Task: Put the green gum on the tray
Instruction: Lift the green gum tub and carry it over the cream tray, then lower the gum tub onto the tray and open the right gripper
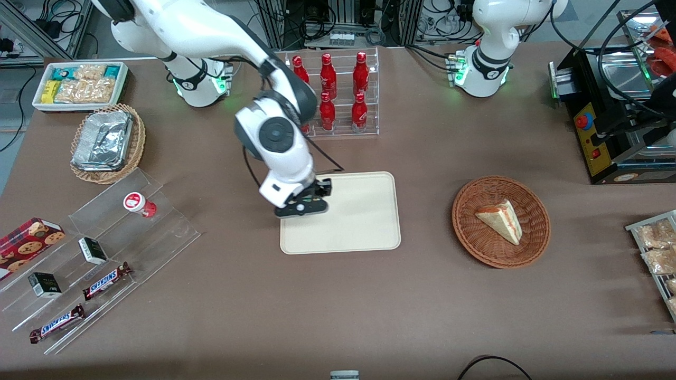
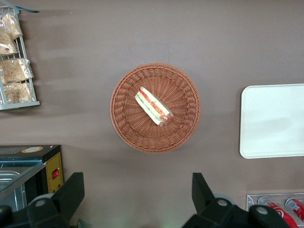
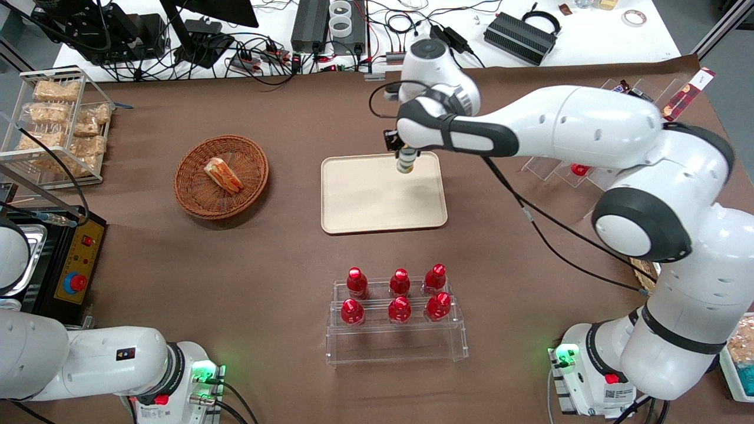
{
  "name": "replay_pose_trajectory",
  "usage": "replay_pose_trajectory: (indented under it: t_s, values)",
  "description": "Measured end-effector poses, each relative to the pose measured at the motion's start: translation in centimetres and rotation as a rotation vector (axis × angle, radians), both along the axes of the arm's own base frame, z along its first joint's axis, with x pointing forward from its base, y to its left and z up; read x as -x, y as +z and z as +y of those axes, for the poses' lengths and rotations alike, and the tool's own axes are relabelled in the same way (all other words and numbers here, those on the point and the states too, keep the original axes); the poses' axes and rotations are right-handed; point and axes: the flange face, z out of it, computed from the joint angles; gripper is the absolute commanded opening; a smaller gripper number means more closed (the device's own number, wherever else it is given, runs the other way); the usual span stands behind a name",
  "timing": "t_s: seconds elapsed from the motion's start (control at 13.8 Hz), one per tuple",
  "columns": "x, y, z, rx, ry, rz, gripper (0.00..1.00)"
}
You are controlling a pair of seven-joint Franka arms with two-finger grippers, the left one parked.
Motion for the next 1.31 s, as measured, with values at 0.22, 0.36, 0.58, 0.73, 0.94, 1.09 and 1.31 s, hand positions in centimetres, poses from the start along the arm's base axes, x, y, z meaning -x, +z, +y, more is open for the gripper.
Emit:
replay_pose_trajectory:
  t_s: [0.22, 0.36, 0.58, 0.73, 0.94, 1.09, 1.31]
  values:
    - [0.7, -3.4, 2.8, 0.0, -0.02, 0.0, 0.0]
    - [0.8, -5.1, 3.5, 0.001, -0.017, 0.0, 0.0]
    - [0.9, -6.9, 3.6, 0.006, -0.016, 0.006, 0.0]
    - [1.2, -7.7, 3.9, 0.013, -0.01, 0.012, 0.0]
    - [2.2, -8.6, 4.8, 0.02, 0.001, 0.02, 0.0]
    - [2.4, -9.0, 5.1, 0.019, 0.0, 0.019, 0.12]
    - [2.5, -9.5, 5.2, 0.018, -0.001, 0.018, 0.76]
